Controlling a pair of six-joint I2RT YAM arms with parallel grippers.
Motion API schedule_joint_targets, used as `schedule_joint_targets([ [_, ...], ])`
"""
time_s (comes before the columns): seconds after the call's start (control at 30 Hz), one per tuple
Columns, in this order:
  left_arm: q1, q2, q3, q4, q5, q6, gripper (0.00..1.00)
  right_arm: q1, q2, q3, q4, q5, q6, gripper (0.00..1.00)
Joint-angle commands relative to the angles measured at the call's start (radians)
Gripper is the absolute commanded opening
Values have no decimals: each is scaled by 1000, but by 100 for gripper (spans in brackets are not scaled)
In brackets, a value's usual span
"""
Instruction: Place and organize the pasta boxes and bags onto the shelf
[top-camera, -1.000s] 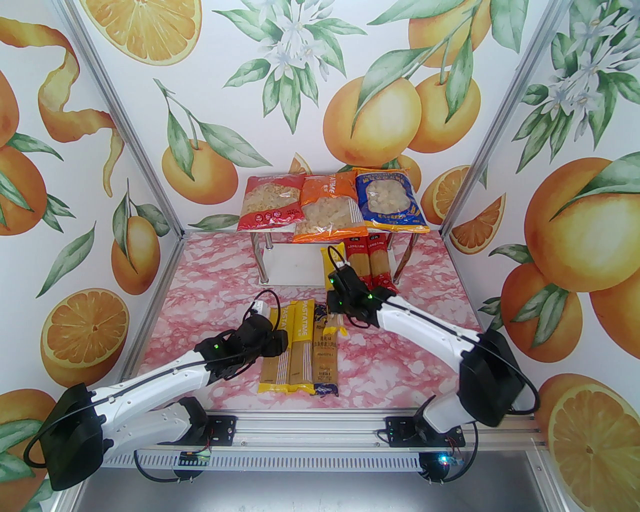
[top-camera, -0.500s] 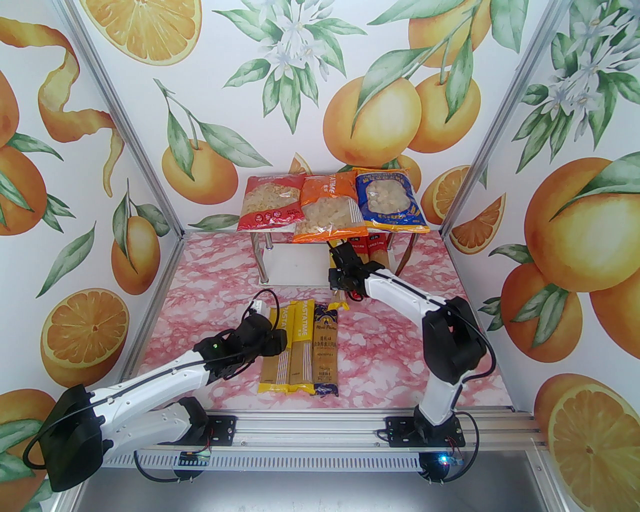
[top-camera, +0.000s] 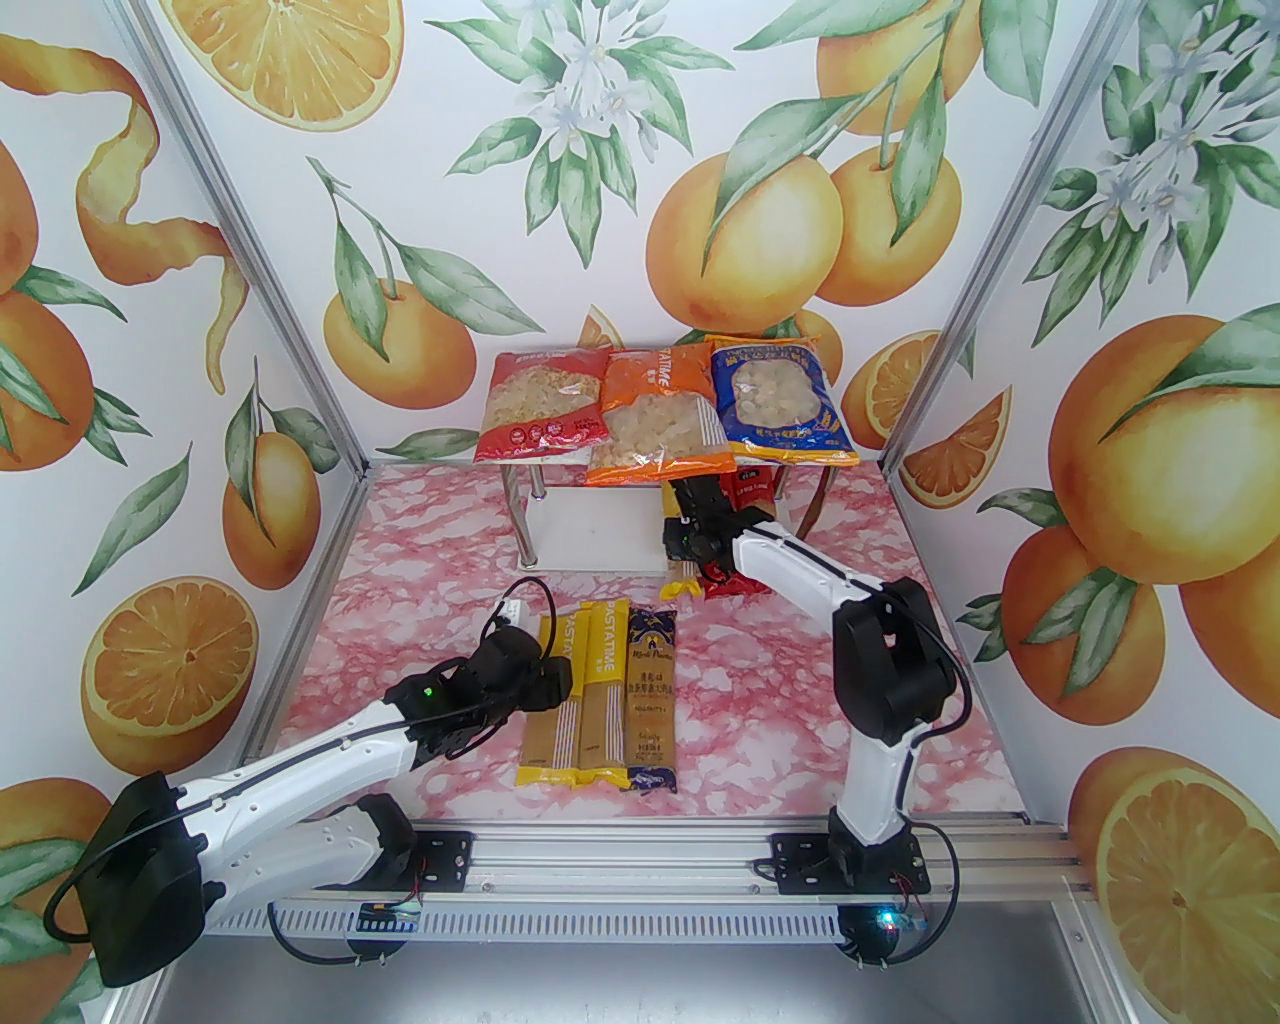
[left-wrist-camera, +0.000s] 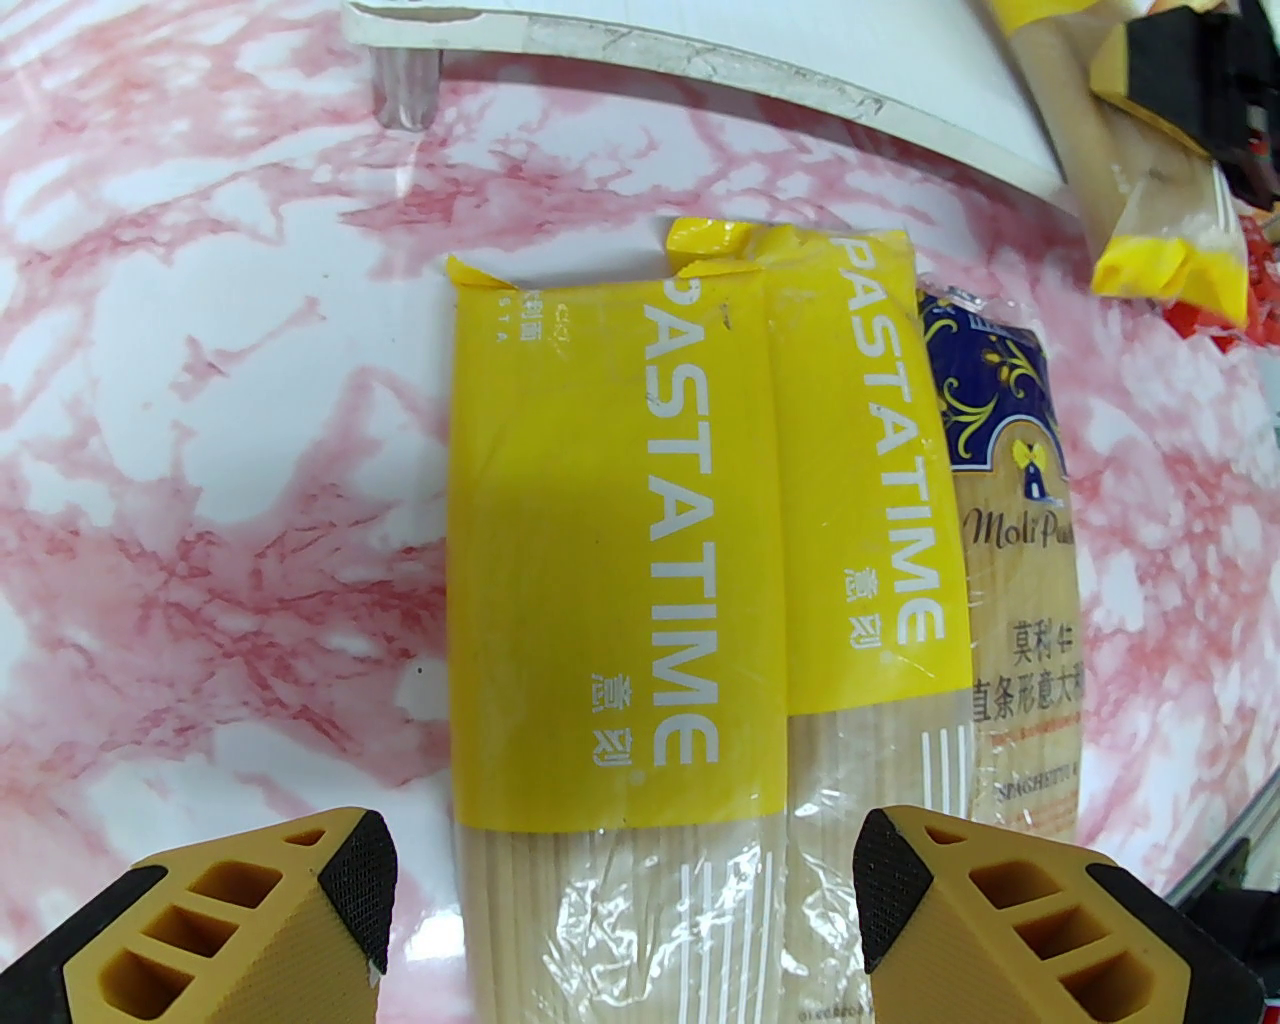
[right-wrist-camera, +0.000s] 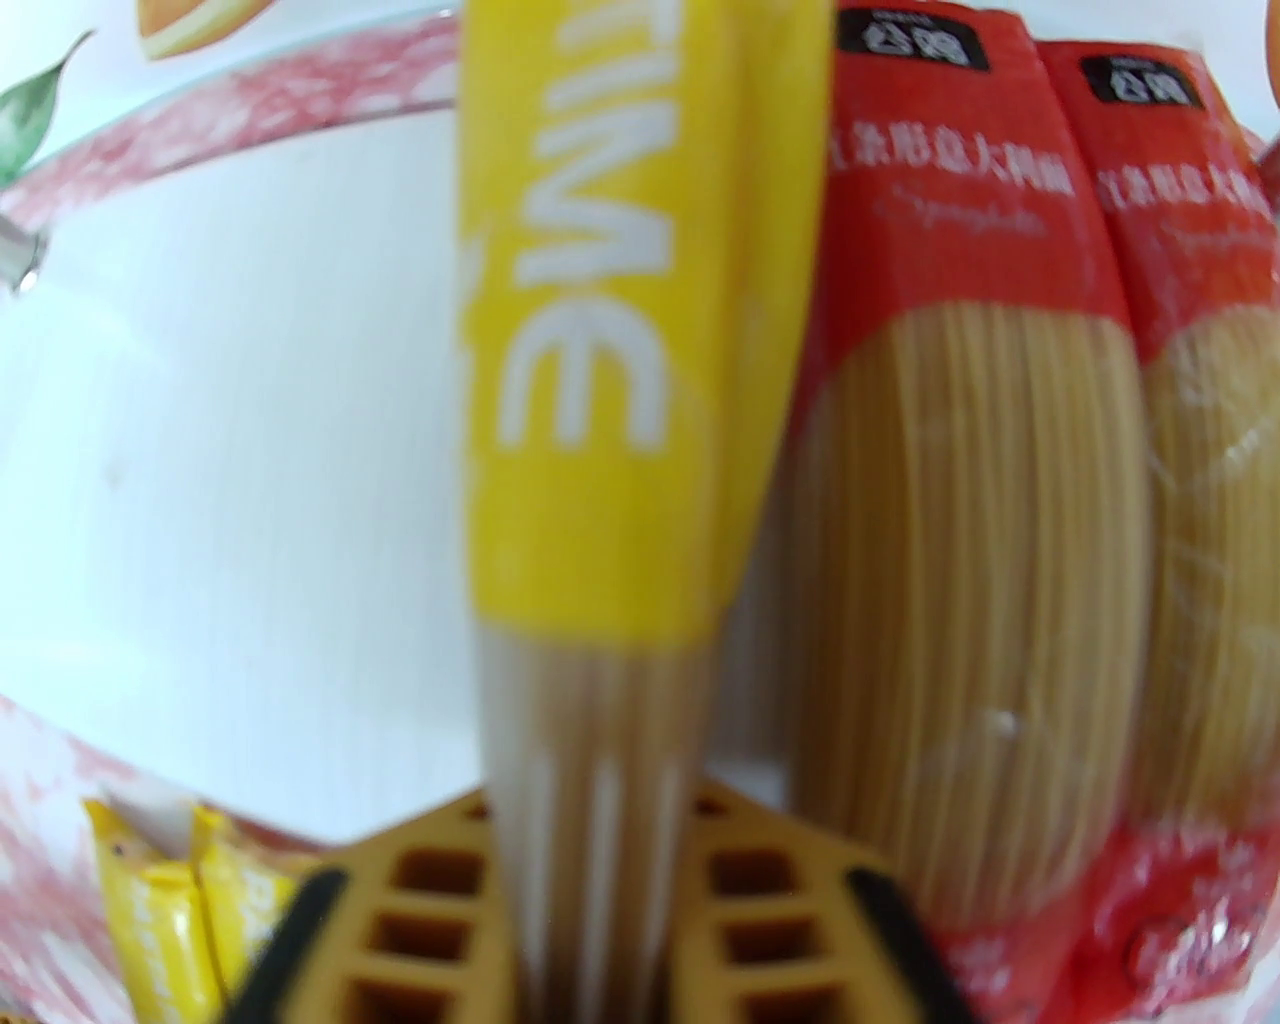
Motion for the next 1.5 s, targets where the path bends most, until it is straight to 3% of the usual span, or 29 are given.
schedule_joint_targets([
  [0.0,6,-11,30,-18,-8,3,80,-28,33,24,66,-28,20,43],
  [0.07,5,-11,30,-21,-9,2,81,-33,38,20,66,-28,25,52],
  [0.2,6,-11,32,-21,-9,5,81,-34,42,23,62,-38,27,58],
  [0.33,8,-8,31,-19,-8,4,81,-34,33,27,55,-55,40,77],
  [0.57,8,-10,27,-18,-11,3,81,-34,-78,-55,139,-111,102,84],
  [0.9,12,13,30,-4,-13,20,80,-25,-258,-249,202,-87,106,86],
  [1.07,12,57,74,38,-26,79,69,-12,-376,-364,215,-42,87,85],
  [1.2,12,119,147,97,3,146,65,-7,-491,-442,172,-4,65,78],
  [1.47,10,227,227,-11,12,125,73,21,-758,-581,4,-7,41,80],
])
